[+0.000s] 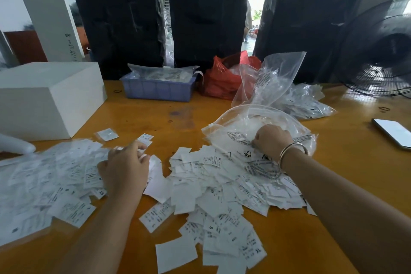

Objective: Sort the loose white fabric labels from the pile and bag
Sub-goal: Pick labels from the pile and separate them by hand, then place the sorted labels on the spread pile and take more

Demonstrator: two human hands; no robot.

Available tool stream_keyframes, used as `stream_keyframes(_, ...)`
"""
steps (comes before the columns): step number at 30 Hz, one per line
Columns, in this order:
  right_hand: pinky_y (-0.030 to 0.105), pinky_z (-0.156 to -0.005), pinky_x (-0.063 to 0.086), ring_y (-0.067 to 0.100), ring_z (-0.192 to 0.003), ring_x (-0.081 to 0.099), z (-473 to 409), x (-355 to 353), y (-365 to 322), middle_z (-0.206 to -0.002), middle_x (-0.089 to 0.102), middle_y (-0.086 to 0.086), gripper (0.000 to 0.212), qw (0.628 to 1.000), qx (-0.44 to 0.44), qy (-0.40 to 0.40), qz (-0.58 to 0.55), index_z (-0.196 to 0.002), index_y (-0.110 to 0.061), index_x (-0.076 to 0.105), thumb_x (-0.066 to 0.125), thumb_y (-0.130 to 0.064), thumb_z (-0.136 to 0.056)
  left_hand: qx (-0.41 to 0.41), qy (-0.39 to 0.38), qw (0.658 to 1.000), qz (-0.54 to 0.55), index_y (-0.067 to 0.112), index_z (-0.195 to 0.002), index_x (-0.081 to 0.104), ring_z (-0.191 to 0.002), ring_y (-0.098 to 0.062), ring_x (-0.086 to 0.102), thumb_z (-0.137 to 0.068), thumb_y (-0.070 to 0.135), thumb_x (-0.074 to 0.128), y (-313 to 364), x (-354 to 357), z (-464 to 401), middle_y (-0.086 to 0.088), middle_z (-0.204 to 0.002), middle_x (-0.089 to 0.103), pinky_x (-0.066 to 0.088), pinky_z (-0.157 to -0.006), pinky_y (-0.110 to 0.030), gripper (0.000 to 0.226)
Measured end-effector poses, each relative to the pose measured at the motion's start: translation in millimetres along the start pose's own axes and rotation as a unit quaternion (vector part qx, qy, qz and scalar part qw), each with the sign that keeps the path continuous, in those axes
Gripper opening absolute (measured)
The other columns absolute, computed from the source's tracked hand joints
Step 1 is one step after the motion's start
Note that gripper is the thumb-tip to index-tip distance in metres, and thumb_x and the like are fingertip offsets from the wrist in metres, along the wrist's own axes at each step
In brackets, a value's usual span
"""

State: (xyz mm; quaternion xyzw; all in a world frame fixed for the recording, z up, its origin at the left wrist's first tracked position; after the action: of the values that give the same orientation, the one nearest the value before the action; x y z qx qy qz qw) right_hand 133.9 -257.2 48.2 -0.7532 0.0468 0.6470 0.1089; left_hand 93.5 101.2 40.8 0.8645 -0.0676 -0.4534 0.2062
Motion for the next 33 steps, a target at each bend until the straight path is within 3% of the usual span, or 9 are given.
stream_keyframes(6,0.035,-0.085,0.039,0.024,-0.086,0.057,4,-6,-3,-0.09,0.062,0.003,0.015,0.999,0.02,0.004,-0.042,-0.085,-0.016,0.064,0.05,-0.016,-0.088,0.01,-0.002,0.999,-0.036,0.023,-0.11,0.066,-0.11,-0.032,0.047,-0.087,0.025,0.066,1,1,1,-0.01,-0.109,0.067,0.035,-0.083,-0.044,0.023)
stream_keyframes(10,0.033,-0.074,0.037,0.022,-0.067,0.051,10,-16,0,-0.076,0.06,0.004,0.029,0.996,0.017,0.052,-0.066,-0.06,-0.017,0.051,0.043,-0.014,-0.088,0.08,0.017,0.997,0.016,0.02,-0.1,0.069,-0.105,-0.032,0.051,-0.087,0.019,0.065,21,-6,4,-0.009,-0.103,0.069,0.033,-0.081,-0.042,0.014)
stream_keyframes(14,0.036,-0.08,0.042,0.021,-0.076,0.057,26,-51,-11,-0.084,0.067,0.002,0.023,0.978,-0.027,0.175,-0.112,-0.082,-0.014,0.069,0.05,-0.021,-0.091,0.181,0.006,0.978,0.104,0.016,-0.096,0.071,-0.102,-0.031,0.057,-0.086,0.012,0.065,50,-12,13,-0.004,-0.099,0.07,0.036,-0.08,-0.04,0.012)
stream_keyframes(17,0.031,-0.079,0.048,0.013,-0.077,0.058,52,-75,-36,-0.083,0.065,-0.006,0.009,0.937,-0.099,0.238,-0.234,-0.085,-0.016,0.067,0.06,-0.021,-0.089,0.236,-0.066,0.948,0.204,0.019,-0.106,0.067,-0.106,-0.018,0.053,-0.094,0.023,0.057,71,-5,26,0.01,-0.105,0.061,0.039,-0.089,-0.037,0.017)
stream_keyframes(19,0.013,-0.071,0.045,-0.001,-0.071,0.056,71,-76,-58,-0.075,0.06,-0.018,0.008,0.917,-0.152,0.214,-0.302,-0.082,-0.025,0.062,0.065,-0.018,-0.086,0.229,-0.132,0.927,0.267,0.031,-0.116,0.058,-0.108,-0.006,0.049,-0.094,0.042,0.051,76,2,32,0.022,-0.11,0.052,0.039,-0.092,-0.028,0.025)
stream_keyframes(22,0.006,-0.065,0.046,-0.007,-0.067,0.058,92,-45,-86,-0.071,0.059,-0.021,0.014,0.904,-0.187,0.105,-0.371,-0.082,-0.029,0.058,0.065,-0.019,-0.087,0.217,-0.18,0.901,0.329,0.043,-0.125,0.042,-0.116,0.005,0.043,-0.089,0.06,0.045,81,7,39,0.026,-0.123,0.044,0.037,-0.096,-0.021,0.041)
stream_keyframes(26,0.008,-0.063,0.045,-0.002,-0.072,0.059,107,-13,-101,-0.072,0.062,-0.016,0.005,0.897,-0.204,0.043,-0.39,-0.085,-0.024,0.065,0.062,-0.021,-0.089,0.262,-0.161,0.901,0.305,0.037,-0.134,0.036,-0.13,-0.005,0.032,-0.086,0.049,0.056,92,0,46,0.015,-0.139,0.036,0.027,-0.106,-0.029,0.053)
stream_keyframes(30,0.012,-0.065,0.046,0.0,-0.074,0.059,110,-5,-104,-0.075,0.066,-0.012,0.005,0.889,-0.22,0.026,-0.401,-0.088,-0.023,0.066,0.061,-0.023,-0.089,0.289,-0.17,0.9,0.279,0.029,-0.114,0.064,-0.112,-0.004,0.045,-0.085,0.056,0.057,97,1,50,0.015,-0.115,0.057,0.037,-0.096,-0.029,0.04)
stream_keyframes(33,0.011,-0.063,0.043,-0.002,-0.074,0.057,110,-5,-100,-0.079,0.066,-0.012,0.008,0.892,-0.215,0.044,-0.396,-0.095,-0.023,0.067,0.059,-0.025,-0.091,0.262,-0.169,0.899,0.307,0.026,-0.095,0.071,-0.092,0.009,0.053,-0.085,0.031,0.064,93,1,49,0.018,-0.091,0.059,0.04,-0.079,-0.008,0.014)
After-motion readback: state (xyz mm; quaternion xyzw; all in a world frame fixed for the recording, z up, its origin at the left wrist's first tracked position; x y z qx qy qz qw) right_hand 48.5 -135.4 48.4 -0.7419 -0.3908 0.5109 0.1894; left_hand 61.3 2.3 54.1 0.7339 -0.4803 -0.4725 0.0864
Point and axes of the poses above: each hand's wrist, its own z-axis away from the middle knuckle, its own x-axis out of the palm, y = z × x, the point moved 9 cm from there along -z, towards the middle knuckle
